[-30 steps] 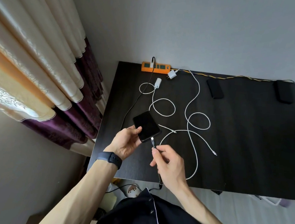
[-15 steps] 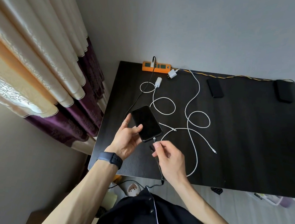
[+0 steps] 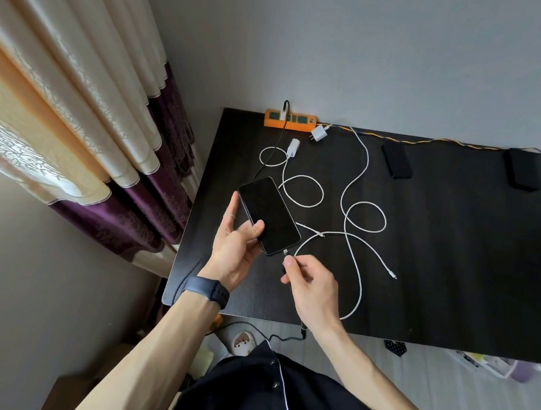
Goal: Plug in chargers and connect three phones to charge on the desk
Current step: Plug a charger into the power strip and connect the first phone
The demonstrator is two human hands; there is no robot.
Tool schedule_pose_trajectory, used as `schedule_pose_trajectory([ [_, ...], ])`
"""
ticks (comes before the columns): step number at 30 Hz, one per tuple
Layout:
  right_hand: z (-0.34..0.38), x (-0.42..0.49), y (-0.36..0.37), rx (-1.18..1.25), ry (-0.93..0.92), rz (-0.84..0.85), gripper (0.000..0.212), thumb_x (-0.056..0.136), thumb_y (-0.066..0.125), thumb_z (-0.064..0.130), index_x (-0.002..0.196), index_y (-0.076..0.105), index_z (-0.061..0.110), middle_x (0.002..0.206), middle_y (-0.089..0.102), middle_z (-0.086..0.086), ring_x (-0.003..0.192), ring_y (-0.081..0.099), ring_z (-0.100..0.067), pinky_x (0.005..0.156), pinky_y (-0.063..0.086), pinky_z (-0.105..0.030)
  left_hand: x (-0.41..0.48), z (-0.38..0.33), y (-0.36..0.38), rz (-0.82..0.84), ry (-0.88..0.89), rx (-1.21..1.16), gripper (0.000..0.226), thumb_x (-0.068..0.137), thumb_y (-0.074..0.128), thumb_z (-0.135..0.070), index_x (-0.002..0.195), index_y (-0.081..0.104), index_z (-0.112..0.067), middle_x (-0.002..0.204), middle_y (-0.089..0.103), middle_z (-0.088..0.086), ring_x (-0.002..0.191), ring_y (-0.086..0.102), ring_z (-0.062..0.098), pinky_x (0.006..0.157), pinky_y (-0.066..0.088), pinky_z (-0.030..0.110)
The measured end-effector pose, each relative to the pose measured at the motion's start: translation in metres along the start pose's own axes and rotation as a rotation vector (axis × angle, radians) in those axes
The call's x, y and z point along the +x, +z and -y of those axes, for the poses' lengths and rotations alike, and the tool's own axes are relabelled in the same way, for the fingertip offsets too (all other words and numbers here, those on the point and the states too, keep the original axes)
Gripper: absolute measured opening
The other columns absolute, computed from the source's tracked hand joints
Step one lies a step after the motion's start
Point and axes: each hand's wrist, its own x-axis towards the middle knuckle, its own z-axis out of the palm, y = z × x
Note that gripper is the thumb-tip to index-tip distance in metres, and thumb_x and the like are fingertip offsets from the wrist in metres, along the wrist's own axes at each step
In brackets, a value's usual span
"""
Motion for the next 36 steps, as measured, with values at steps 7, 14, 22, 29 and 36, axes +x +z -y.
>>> schedule_pose_trajectory([
  [7,-0.007,-0.003,-0.003,0.098,-0.004,-0.016,0.017,0.097,0.061,0.033,0.085,0.069,0.025,0.071,0.072,0.006,0.065,0.061,-0.005,0.067,0.048,-0.028,-0.004,0.006,0.006,0.029,0.041,0.048,0.078,0.094,0.053,0.008,0.152,0.031,-0.040,0.083,0.051,0.013,0.096,0.054,0.028,0.089,0.057,0.041],
  [14,-0.005,-0.002,-0.009,0.161,0.037,-0.016,0.020,0.097,0.061,0.035,0.082,0.069,0.023,0.065,0.069,0.004,0.060,0.055,-0.004,0.063,0.044,-0.032,-0.010,0.008,0.018,0.030,0.075,0.117,0.078,0.097,0.049,0.008,0.154,0.022,-0.038,0.110,0.071,0.014,0.097,0.069,0.022,0.084,0.058,0.038],
  [22,-0.006,0.000,-0.018,0.236,0.054,-0.031,0.020,0.096,0.062,0.035,0.082,0.070,0.023,0.063,0.066,0.006,0.056,0.050,-0.004,0.061,0.040,-0.032,-0.008,0.014,0.023,0.006,-0.017,0.091,0.079,0.097,0.050,0.006,0.155,0.017,-0.036,0.117,0.069,0.014,0.111,0.065,0.029,0.076,0.059,0.031],
  [29,-0.004,0.003,-0.019,0.261,0.086,0.010,0.019,0.097,0.060,0.032,0.087,0.071,0.020,0.071,0.072,0.002,0.054,0.049,-0.003,0.060,0.041,-0.030,-0.006,0.014,0.022,-0.013,-0.052,0.095,0.080,0.097,0.051,0.005,0.155,0.016,-0.037,0.114,0.072,0.011,0.113,0.066,0.033,0.083,0.059,0.037],
  [36,-0.008,0.005,-0.020,0.178,0.093,0.104,0.017,0.097,0.060,0.027,0.090,0.074,0.020,0.076,0.077,0.004,0.061,0.059,-0.005,0.072,0.054,-0.028,-0.002,0.017,0.013,-0.047,-0.042,0.091,0.078,0.096,0.051,0.005,0.155,0.020,-0.036,0.112,0.063,0.018,0.107,0.064,0.033,0.079,0.060,0.036],
])
